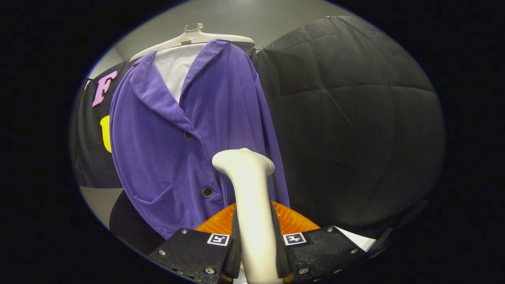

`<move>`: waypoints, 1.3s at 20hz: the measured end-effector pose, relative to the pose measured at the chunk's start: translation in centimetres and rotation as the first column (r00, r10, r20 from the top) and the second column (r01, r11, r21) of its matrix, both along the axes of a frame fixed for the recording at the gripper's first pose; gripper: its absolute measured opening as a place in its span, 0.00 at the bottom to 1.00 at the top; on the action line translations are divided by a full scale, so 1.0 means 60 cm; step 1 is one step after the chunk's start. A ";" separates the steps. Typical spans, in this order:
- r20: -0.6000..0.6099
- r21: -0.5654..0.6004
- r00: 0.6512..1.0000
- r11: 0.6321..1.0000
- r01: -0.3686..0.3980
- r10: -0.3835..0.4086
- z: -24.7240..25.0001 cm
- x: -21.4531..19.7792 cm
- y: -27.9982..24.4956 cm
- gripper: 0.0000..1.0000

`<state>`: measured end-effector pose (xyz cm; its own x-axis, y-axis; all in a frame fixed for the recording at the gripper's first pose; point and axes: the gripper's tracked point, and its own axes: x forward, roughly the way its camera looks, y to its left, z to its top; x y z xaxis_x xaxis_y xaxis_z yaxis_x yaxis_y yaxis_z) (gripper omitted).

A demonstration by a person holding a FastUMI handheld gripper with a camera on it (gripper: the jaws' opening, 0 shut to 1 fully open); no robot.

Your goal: Iron the clothes twice with a garment steamer, once on the left side and once on the right side.

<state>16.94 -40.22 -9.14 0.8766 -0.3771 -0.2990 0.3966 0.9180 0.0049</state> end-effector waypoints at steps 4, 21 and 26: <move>0.006 0.038 1.000 0.999 0.003 -0.004 -0.037 -0.001 0.003 0.35; -0.155 0.126 0.988 0.992 0.030 -0.011 -0.180 -0.056 0.050 0.35; -0.187 0.155 0.981 0.988 -0.022 0.051 -0.182 -0.100 0.092 0.35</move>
<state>10.94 -34.67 -20.08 0.8108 -0.2835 -0.5121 0.3697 0.9263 0.0726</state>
